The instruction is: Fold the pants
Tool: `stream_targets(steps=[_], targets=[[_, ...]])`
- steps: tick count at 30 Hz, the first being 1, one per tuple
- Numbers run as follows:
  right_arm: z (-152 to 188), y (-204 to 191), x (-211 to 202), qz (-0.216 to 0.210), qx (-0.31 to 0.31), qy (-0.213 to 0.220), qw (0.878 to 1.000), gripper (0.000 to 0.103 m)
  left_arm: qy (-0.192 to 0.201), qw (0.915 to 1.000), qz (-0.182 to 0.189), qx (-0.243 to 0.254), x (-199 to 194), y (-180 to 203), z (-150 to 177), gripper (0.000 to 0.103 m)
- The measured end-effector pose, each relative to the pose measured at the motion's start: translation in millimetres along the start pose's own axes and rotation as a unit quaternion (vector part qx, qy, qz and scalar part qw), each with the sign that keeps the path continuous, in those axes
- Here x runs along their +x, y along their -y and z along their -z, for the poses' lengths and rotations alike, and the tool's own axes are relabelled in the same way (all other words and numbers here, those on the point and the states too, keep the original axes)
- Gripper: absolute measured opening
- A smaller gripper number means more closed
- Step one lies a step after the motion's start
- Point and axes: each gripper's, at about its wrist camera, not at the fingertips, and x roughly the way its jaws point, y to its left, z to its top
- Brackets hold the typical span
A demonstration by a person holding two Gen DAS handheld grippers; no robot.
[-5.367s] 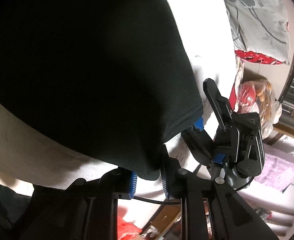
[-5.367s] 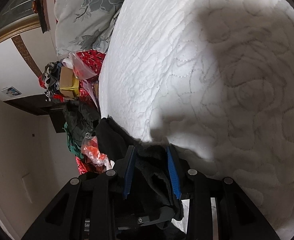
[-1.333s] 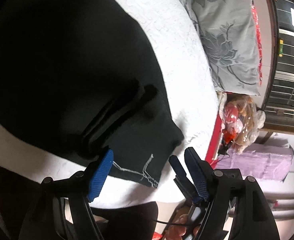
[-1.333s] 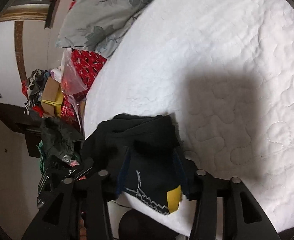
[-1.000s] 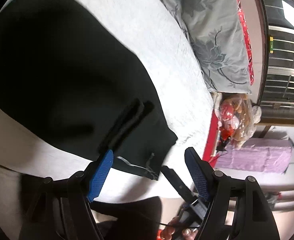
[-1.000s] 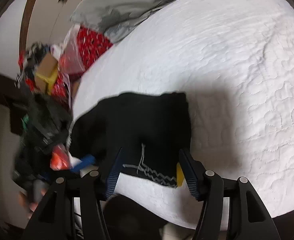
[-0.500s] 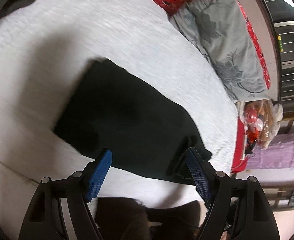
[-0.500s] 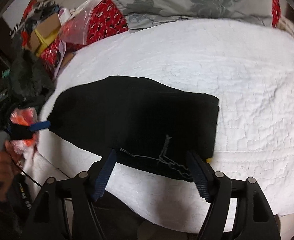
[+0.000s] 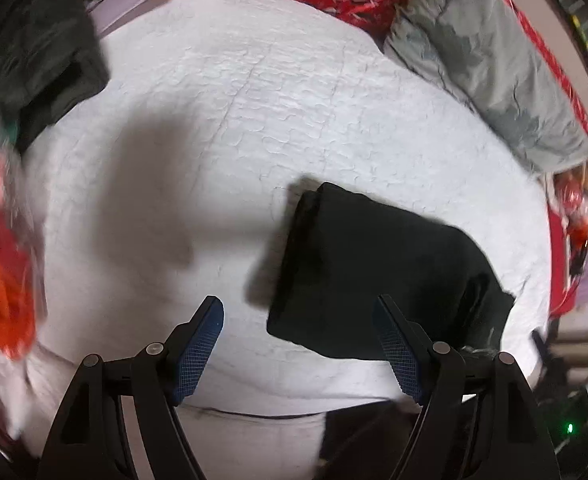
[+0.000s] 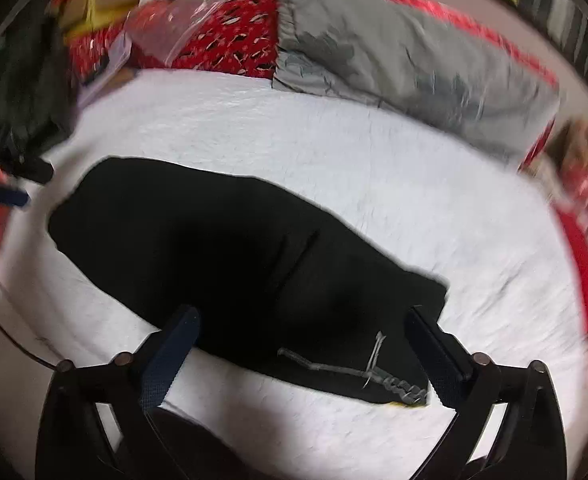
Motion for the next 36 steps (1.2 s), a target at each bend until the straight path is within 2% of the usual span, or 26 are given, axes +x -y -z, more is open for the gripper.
stream_targets(steps=[1, 3, 5, 8, 14, 18, 22, 26, 29, 33, 36], targets=[[-3.1, -10.8, -3.9, 0.011, -0.022, 0.014, 1.0, 0.103, -0.004, 1.0, -0.001, 0.004, 0.1, 0.0, -4.4, 0.077], [-7.3, -25.6, -8.1, -0.009, -0.038, 0.029, 0.999, 0.103, -0.01, 0.9999, 0.007, 0.007, 4.3, 2.7, -16.9, 0.077], [-12.4, -33.7, -4.5, -0.052, -0.022, 0.018, 0.998, 0.102, -0.025, 0.9991, 0.035, 0.004, 6.4, -4.7, -27.5, 0.077], [-17.6, -46.0, 6.4, -0.082, -0.005, -0.001, 0.997, 0.101, -0.04, 0.9973, 0.061, -0.005, 14.8, -14.5, -41.9, 0.077], [-24.9, -80.1, 11.5, -0.123, 0.015, 0.005, 0.992, 0.101, -0.069, 0.9944, 0.079, 0.004, 27.1, -45.3, -57.5, 0.076], [-35.2, -112.4, 21.2, -0.136, 0.011, 0.0, 0.991, 0.101, -0.078, 0.9941, 0.072, 0.023, 26.9, -59.6, -60.0, 0.077], [-37.3, -146.2, 30.6, -0.143, 0.004, -0.007, 0.99, 0.101, -0.078, 0.9914, 0.101, 0.027, 30.3, -61.0, -71.4, 0.077], [-38.3, -166.0, 34.0, -0.13, -0.003, 0.001, 0.992, 0.101, -0.094, 0.9819, 0.159, 0.04, 44.8, -48.6, -87.6, 0.078], [-33.0, -162.6, 28.2, -0.129, 0.011, 0.014, 0.991, 0.101, -0.117, 0.974, 0.183, 0.064, 59.7, -30.9, -97.3, 0.08], [-31.5, -152.7, 26.5, -0.124, 0.029, 0.015, 0.992, 0.101, -0.146, 0.9697, 0.169, 0.099, 82.3, -9.1, -107.8, 0.08], [-33.5, -149.1, 28.7, -0.117, 0.037, 0.014, 0.992, 0.101, -0.174, 0.9625, 0.174, 0.114, 97.9, 1.2, -109.5, 0.08]])
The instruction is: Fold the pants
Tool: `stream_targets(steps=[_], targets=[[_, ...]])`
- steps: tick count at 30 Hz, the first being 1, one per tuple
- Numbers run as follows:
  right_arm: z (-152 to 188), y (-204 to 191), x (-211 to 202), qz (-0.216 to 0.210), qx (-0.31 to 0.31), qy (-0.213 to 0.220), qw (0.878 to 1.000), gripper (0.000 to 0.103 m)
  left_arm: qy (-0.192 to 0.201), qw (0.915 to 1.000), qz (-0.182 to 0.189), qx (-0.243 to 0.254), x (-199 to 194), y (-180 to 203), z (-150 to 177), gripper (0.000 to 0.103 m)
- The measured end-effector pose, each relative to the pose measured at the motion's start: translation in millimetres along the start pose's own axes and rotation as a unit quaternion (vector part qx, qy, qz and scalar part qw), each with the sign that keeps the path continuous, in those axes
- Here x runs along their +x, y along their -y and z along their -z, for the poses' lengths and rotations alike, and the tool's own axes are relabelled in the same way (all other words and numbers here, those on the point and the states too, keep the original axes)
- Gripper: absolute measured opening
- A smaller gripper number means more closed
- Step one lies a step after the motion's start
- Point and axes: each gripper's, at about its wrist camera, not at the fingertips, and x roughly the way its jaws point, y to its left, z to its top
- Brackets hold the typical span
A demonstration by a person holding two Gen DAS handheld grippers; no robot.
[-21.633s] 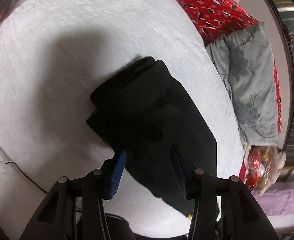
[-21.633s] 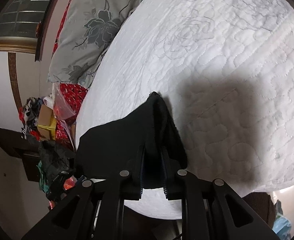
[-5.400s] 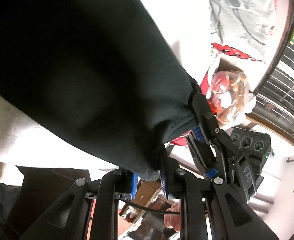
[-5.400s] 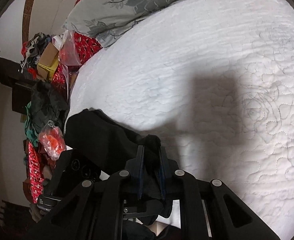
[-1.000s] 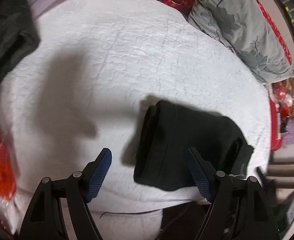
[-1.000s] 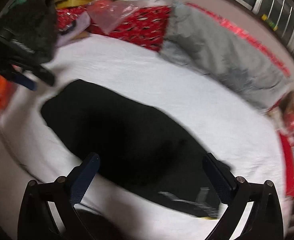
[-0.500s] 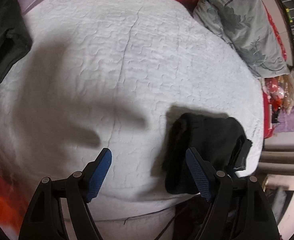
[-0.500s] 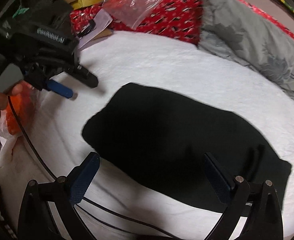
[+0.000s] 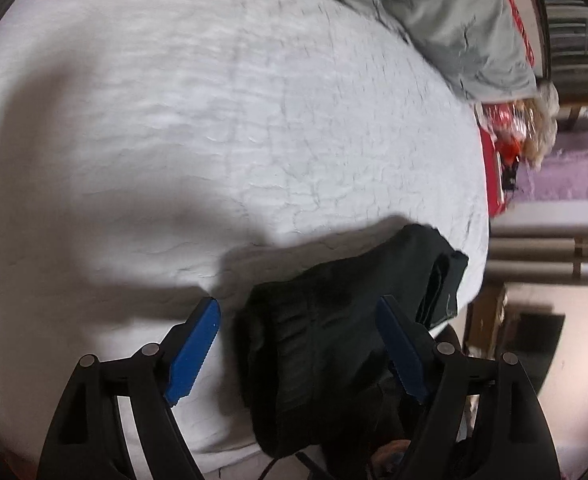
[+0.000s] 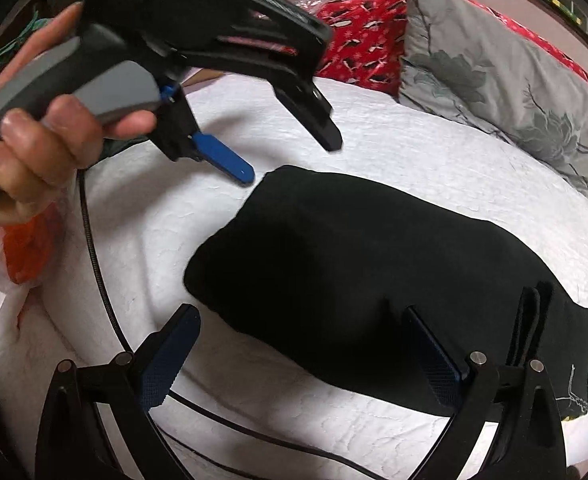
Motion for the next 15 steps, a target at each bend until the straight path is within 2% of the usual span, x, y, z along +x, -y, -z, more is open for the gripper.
stream_targets(steps=[2, 11, 13, 14, 15], targets=[[-2.2, -0.7, 2.2, 0.002, 0.004, -0.001, 1.0, 0.101, -0.022, 0.9997, 0.004, 0.007, 10.9, 1.1, -2.6, 0.08], [-5.6, -35.6, 14.2, 0.024, -0.02, -0.001, 1.0, 0.1, -0.043, 0.9987, 0.001, 0.027, 20.9, 3.4, -20.8, 0.081], [-7.6, -43.8, 18.9, 0.036, -0.025, 0.0, 0.999, 0.096, -0.046, 0.9984, 0.001, 0.032, 23.4, 5.2, -23.6, 0.083], [-9.3, -47.5, 23.7, 0.042, -0.027, -0.005, 0.999, 0.091, -0.046, 0.9984, 0.002, 0.033, 24.5, 5.1, -25.4, 0.083], [-11.6, -49.3, 28.8, 0.046, -0.029, -0.011, 0.998, 0.081, -0.046, 0.9984, 0.004, 0.032, 24.2, 5.4, -24.8, 0.083]])
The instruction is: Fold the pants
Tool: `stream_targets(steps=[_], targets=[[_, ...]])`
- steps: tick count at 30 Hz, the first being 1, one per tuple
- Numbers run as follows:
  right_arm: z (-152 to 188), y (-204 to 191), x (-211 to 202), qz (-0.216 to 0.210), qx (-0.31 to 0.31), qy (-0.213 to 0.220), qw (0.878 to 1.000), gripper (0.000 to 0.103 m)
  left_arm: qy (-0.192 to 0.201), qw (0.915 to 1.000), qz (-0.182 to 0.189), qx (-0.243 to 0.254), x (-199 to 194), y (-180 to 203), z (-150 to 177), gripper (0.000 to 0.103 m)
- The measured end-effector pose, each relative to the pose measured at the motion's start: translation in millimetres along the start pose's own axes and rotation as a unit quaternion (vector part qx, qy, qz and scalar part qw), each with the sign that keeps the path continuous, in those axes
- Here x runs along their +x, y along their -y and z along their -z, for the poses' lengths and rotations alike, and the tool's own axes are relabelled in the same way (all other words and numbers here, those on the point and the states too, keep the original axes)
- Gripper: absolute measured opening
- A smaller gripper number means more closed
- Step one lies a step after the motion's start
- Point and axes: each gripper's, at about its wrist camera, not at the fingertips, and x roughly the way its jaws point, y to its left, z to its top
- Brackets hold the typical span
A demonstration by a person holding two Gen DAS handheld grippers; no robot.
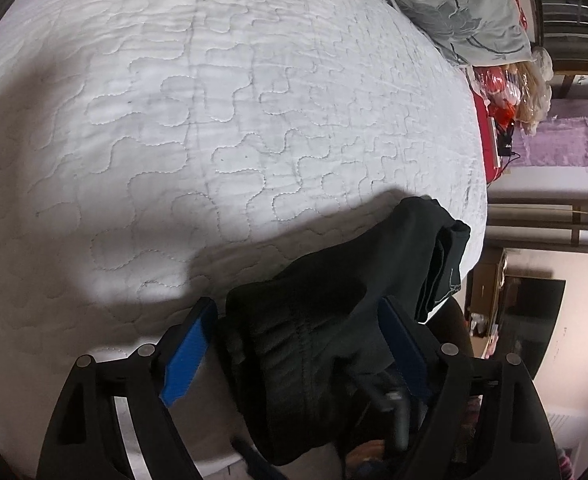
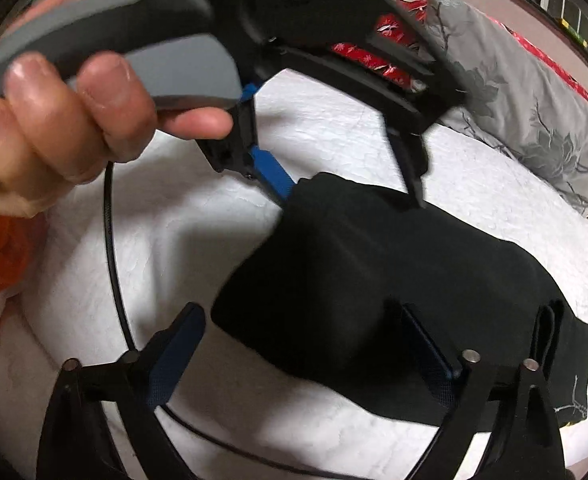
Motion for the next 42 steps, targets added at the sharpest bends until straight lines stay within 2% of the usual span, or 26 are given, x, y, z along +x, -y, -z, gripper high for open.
stream_targets(steps=[2, 4, 5, 9, 10, 16, 22, 29, 36, 42], targets=[[-2.6, -4.3, 10.1, 0.003, -0.007, -0.015, 1.0, 0.064, 0.004, 1.0, 0.001, -0.001, 1.5, 0.0, 2.0, 0.083], [-3.1, -3.5, 9.3, -0.008, -0.009, -0.007, 1.0, 0.059, 0.013, 0.9999, 0.002, -0.004, 1.1, 0.0, 4.8, 0.082], [-3.1, -0.6, 6.6, -0.02, -0.007, 0.001, 1.0, 0.05, 0.018, 0.9998, 0.0, -0.004, 0.6, -0.1, 7.4, 0.081], [-1.9, 19.1, 1.3, -0.07, 0.021, 0.0, 0.997, 0.039, 0.038, 0.9989, -0.023, -0.018, 2.0, 0.9, 20.6, 0.05], [-1.5, 25.0, -0.1, -0.084, 0.031, -0.001, 0.996, 0.038, 0.041, 0.9987, -0.024, -0.02, 1.0, 1.0, 22.7, 0.036], [-0.7, 62.7, -13.8, -0.148, 0.094, -0.006, 0.984, 0.034, 0.077, 0.9933, 0.016, -0.084, -6.4, 0.5, 43.9, 0.033], [-0.1, 86.7, -30.1, -0.18, 0.12, -0.004, 0.976, 0.034, 0.094, 0.9872, 0.036, -0.124, -15.2, 7.4, 64.7, 0.033], [5.2, 115.6, -52.3, -0.205, 0.142, 0.005, 0.968, 0.034, 0.095, 0.9872, 0.02, -0.127, -22.3, 48.5, 75.6, 0.033], [22.4, 160.2, -76.5, -0.224, 0.186, 0.016, 0.956, 0.035, 0.091, 0.989, -0.003, -0.117, -28.3, 99.0, 65.3, 0.034], [41.3, 216.7, -83.8, -0.229, 0.232, 0.026, 0.945, 0.035, 0.083, 0.9912, -0.016, -0.102, 4.6, 156.6, 48.2, 0.034]])
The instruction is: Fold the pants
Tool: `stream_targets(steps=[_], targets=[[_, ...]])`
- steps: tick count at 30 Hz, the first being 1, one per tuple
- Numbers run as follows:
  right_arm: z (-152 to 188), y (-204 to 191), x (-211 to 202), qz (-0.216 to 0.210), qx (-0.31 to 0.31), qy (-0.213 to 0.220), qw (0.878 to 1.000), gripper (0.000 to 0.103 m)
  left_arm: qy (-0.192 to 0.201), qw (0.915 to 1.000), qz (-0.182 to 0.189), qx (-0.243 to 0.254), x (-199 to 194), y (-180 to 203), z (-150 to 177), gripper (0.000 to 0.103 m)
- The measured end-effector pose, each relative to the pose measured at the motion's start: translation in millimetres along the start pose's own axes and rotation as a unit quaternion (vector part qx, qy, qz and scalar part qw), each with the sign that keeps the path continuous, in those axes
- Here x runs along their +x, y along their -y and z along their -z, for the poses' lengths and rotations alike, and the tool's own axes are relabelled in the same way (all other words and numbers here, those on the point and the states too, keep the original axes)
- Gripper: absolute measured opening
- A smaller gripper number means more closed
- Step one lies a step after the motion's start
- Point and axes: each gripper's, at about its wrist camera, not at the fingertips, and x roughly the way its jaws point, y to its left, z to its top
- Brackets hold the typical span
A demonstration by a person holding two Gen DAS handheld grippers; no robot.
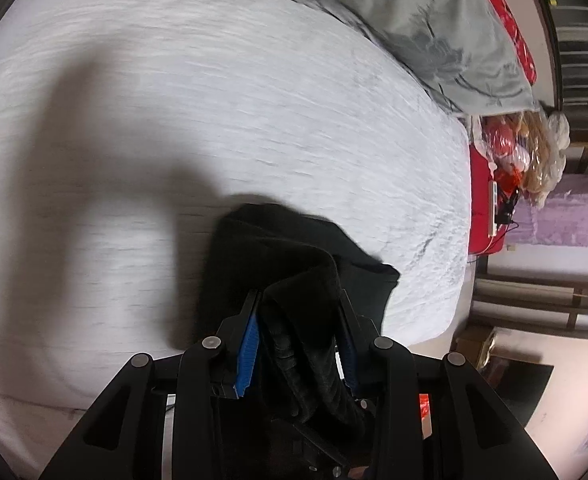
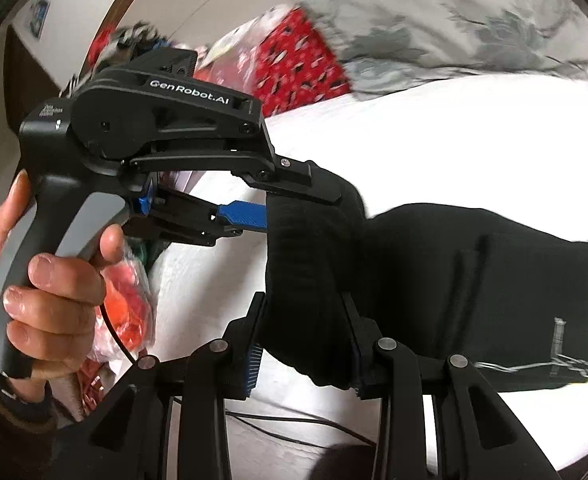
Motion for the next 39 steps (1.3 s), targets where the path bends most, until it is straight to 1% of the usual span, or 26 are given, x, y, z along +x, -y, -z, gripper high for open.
stream_targets(steps=[5, 8, 14, 17, 18, 20, 22, 23, 27, 29, 30, 31, 32, 33, 34, 35, 36, 38, 39], targets=[[-2.2, 53.9, -17.5, -0.001, 0.051, 0.003, 0.999, 0.035, -0.024, 0.9995, -0.019, 0.003, 51.0, 42.4, -1.2, 0.034], [0.3, 84.8, -23.0, -0.004, 0.084, -0.001, 0.996, 0.035, -0.041, 0.9986, -0.034, 0.0, 81.9, 56.6, -5.6, 0.033], [5.5, 139.7, -29.3, -0.01, 0.146, -0.009, 0.989, 0.036, -0.06, 0.997, -0.048, -0.002, 132.3, 86.5, -19.2, 0.034], [8.5, 163.6, -29.0, -0.018, 0.176, -0.015, 0.984, 0.038, -0.061, 0.996, -0.065, 0.002, 150.8, 98.6, -23.4, 0.037], [9.9, 170.0, -28.8, -0.024, 0.186, -0.017, 0.982, 0.04, -0.06, 0.9957, -0.07, 0.0, 155.3, 101.1, -24.1, 0.039], [13.4, 181.9, -29.2, -0.033, 0.207, -0.02, 0.978, 0.043, -0.059, 0.9951, -0.08, 0.001, 162.2, 108.5, -22.9, 0.048], [16.1, 189.5, -31.4, -0.04, 0.221, -0.02, 0.974, 0.046, -0.055, 0.9954, -0.078, 0.002, 164.5, 115.4, -16.9, 0.057], [17.0, 192.9, -33.3, -0.044, 0.229, -0.02, 0.972, 0.048, -0.056, 0.9956, -0.075, 0.001, 163.2, 116.4, -14.8, 0.059], [18.7, 208.6, -48.2, -0.049, 0.251, -0.01, 0.967, 0.048, -0.049, 0.9974, -0.053, 0.003, 146.0, 117.4, -1.0, 0.061], [16.2, 217.8, -57.0, -0.044, 0.257, -0.002, 0.965, 0.048, -0.031, 0.9988, -0.036, 0.007, 127.3, 112.9, 6.4, 0.062], [16.5, 223.1, -63.3, -0.042, 0.259, 0.003, 0.965, 0.048, -0.014, 0.9996, -0.026, 0.006, 114.8, 107.8, 10.8, 0.066], [15.3, 226.3, -68.2, -0.038, 0.257, 0.009, 0.966, 0.049, 0.005, 0.9998, -0.018, 0.006, 103.2, 100.8, 15.2, 0.072], [13.0, 228.2, -73.3, -0.033, 0.249, 0.015, 0.968, 0.051, 0.027, 0.9995, -0.015, 0.003, 89.8, 91.9, 19.9, 0.074], [10.6, 227.9, -77.5, -0.031, 0.239, 0.02, 0.97, 0.055, 0.051, 0.9986, -0.016, 0.0, 78.8, 83.1, 24.9, 0.079], [6.6, 225.7, -80.1, -0.029, 0.228, 0.025, 0.973, 0.058, 0.066, 0.9976, -0.018, -0.003, 73.3, 76.4, 28.8, 0.081], [1.1, 222.0, -80.1, -0.029, 0.214, 0.026, 0.976, 0.065, 0.092, 0.9954, -0.021, -0.015, 64.5, 61.3, 34.1, 0.081], [-5.7, 218.3, -78.0, -0.032, 0.202, 0.025, 0.979, 0.072, 0.1, 0.9945, -0.02, -0.023, 62.8, 53.6, 37.8, 0.082], [-16.4, 204.8, -71.9, -0.033, 0.169, 0.018, 0.985, 0.078, 0.11, 0.9924, -0.006, -0.055, 63.9, 29.8, 43.9, 0.082], [-21.5, 198.8, -67.8, -0.027, 0.154, 0.015, 0.988, 0.078, 0.11, 0.9915, -0.002, -0.069, 68.2, 20.1, 46.3, 0.082]])
